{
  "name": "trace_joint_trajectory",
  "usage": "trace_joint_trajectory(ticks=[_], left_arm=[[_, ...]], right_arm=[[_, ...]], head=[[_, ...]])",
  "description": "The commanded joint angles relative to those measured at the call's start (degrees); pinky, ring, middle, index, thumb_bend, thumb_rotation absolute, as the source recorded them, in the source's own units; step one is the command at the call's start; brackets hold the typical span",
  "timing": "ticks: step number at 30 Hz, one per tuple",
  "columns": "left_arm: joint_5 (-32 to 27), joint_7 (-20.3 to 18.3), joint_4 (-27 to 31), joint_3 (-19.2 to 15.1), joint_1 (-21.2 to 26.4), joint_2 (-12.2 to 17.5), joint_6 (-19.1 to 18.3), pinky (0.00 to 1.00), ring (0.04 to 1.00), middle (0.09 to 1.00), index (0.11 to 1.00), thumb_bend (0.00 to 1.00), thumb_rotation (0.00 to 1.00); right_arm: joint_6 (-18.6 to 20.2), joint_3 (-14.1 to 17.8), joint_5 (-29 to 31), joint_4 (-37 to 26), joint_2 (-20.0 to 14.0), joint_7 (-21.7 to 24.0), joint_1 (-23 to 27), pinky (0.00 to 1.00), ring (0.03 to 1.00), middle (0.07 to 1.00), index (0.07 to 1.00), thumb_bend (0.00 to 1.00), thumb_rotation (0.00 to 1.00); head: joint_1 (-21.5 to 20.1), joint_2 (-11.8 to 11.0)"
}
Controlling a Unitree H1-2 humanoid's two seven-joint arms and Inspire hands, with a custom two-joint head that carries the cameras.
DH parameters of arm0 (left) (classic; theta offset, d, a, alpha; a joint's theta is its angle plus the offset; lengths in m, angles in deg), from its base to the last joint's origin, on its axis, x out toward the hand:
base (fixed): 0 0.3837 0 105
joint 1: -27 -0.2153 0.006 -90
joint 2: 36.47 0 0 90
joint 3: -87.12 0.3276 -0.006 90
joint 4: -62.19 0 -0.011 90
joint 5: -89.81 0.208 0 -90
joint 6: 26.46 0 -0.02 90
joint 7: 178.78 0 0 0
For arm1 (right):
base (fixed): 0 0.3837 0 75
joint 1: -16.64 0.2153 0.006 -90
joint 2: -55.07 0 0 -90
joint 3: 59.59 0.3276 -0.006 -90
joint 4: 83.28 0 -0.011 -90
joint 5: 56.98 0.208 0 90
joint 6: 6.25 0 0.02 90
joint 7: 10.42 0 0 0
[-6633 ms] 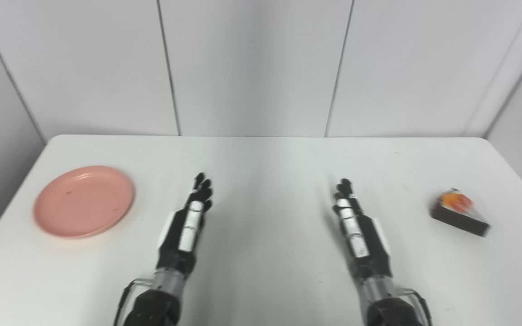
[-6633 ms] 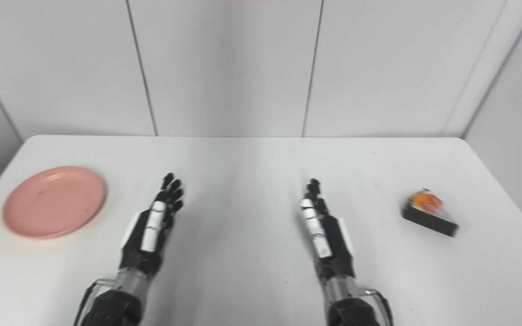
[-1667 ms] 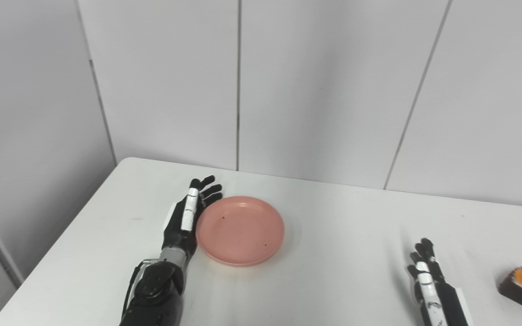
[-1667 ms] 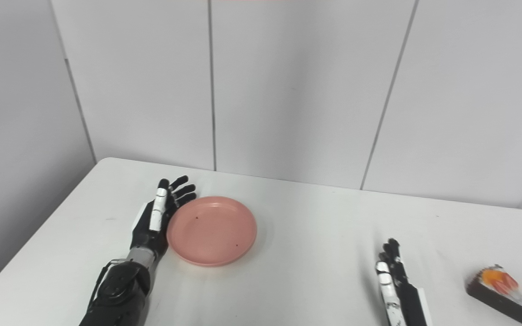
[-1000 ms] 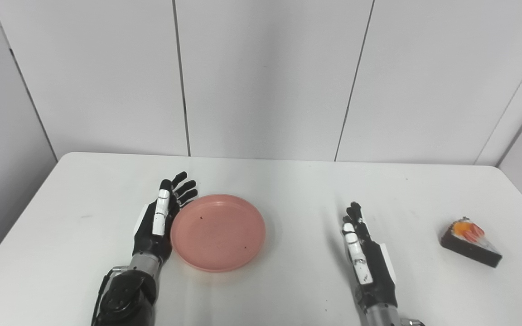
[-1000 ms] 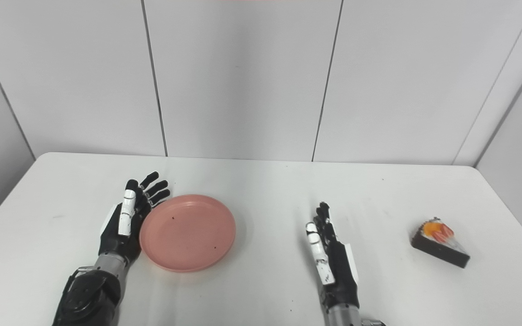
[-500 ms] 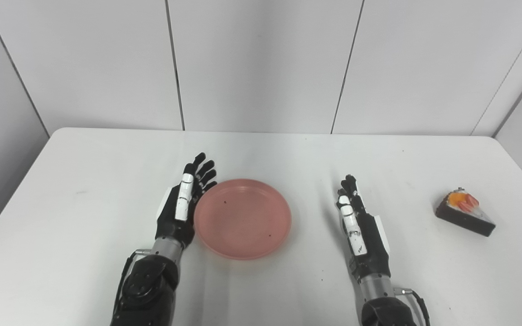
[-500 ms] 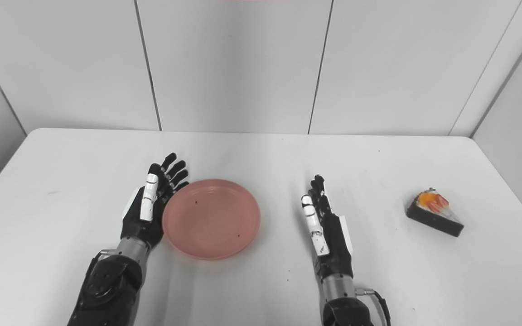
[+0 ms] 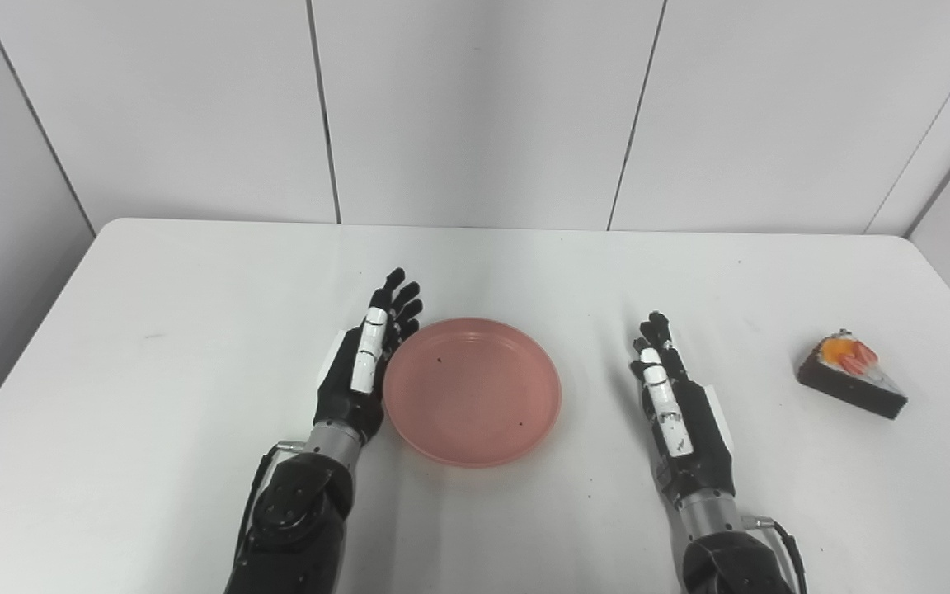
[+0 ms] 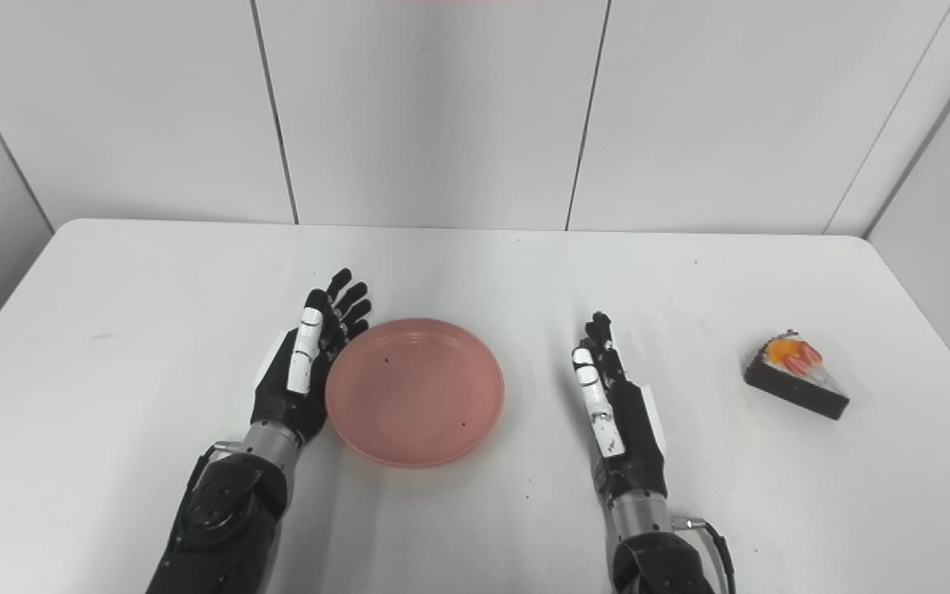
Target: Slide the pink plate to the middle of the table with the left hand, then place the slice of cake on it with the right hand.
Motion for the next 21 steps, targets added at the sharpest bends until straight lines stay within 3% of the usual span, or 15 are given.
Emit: trace_joint_trajectory(ticks=[1, 11, 15, 21], left_arm=[[0.4, -1.0, -1.5, 0.8, -0.9, -0.9, 0.1, 0.98, 0.969, 0.972, 0.975, 0.69, 1.00], [0.9, -1.1, -2.8, 1.8, -0.8, -2.2, 0.8, 0.99, 0.970, 0.976, 0.981, 0.70, 1.00], [1.5, -0.6, -3.8, 1.8, -0.3, -2.7, 1.0, 0.99, 0.968, 0.970, 0.975, 0.70, 1.00], [3.0, 0.5, -6.5, 1.7, 0.5, -4.0, 3.9, 0.98, 0.967, 0.975, 0.978, 0.68, 1.00]], right_arm=[[-1.1, 0.5, 0.4, -1.5, -0.7, 0.7, 0.2, 1.00, 0.983, 0.991, 1.000, 0.67, 0.84], [-6.7, 0.7, -3.9, 0.5, -4.4, 0.4, 1.1, 1.00, 0.976, 0.977, 0.993, 0.65, 0.84], [-5.7, 1.6, -4.1, -0.8, -6.5, 0.5, 1.6, 1.00, 0.978, 0.958, 0.979, 0.65, 0.78], [-12.4, 5.2, -4.0, 2.3, -13.9, 1.9, 4.1, 0.95, 0.921, 0.911, 0.929, 0.67, 0.71]], head=[[0.1, 0.0], [-0.2, -0.8], [-1.0, -1.6], [-0.6, -3.3]])
